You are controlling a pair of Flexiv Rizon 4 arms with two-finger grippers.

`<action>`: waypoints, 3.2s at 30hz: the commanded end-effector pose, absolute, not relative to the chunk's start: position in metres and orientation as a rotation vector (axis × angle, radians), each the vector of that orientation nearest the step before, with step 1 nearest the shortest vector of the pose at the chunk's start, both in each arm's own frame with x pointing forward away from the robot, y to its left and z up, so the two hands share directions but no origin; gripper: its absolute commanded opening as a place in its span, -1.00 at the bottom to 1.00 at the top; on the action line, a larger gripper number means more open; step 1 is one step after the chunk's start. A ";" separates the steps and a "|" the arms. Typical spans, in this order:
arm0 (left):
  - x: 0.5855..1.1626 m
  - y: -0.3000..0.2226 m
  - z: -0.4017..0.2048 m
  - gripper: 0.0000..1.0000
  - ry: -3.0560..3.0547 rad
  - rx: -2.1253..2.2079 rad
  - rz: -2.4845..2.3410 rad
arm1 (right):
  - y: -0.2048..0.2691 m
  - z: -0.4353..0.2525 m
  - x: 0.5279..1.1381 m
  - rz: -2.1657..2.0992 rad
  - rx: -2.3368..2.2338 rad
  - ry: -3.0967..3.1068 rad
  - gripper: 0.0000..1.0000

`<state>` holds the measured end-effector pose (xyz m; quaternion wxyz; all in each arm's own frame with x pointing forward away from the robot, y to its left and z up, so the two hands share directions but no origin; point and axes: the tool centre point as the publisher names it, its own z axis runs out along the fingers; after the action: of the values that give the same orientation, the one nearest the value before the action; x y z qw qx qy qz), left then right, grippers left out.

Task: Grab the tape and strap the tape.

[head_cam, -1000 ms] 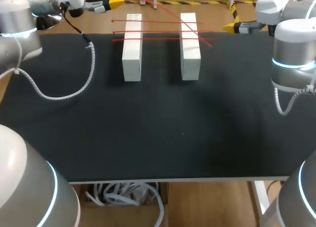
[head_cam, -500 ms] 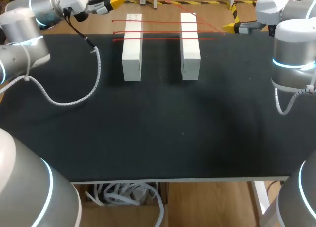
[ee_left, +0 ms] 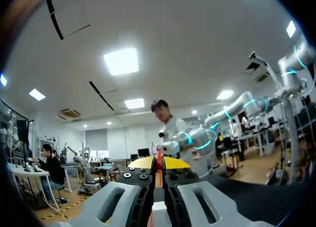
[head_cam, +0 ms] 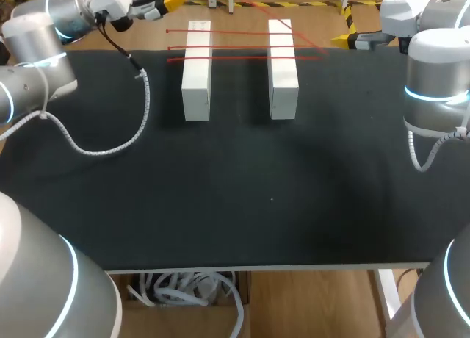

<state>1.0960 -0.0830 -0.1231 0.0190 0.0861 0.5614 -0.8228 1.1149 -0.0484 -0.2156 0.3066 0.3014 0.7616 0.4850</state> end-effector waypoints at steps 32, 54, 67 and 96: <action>1.081 -0.133 -0.101 -1.00 1.712 0.151 -2.611 | -0.049 -0.216 1.115 1.286 0.796 2.016 1.00; 1.073 -0.156 -0.093 -1.00 1.745 0.139 -2.636 | -0.049 -0.216 1.115 1.286 0.796 2.016 1.00; 1.073 -0.160 -0.096 -1.00 1.739 0.089 -2.669 | -0.049 -0.216 1.115 1.286 0.796 2.016 1.00; 1.073 -0.158 -0.095 -1.00 1.732 0.131 -2.665 | -0.044 -0.217 1.105 1.394 0.950 2.098 1.00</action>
<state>1.0719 -0.1579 -0.0941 -0.0190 0.0398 0.5450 -0.8373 1.1100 -0.0395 -0.2202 0.2824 0.3160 0.7560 0.4989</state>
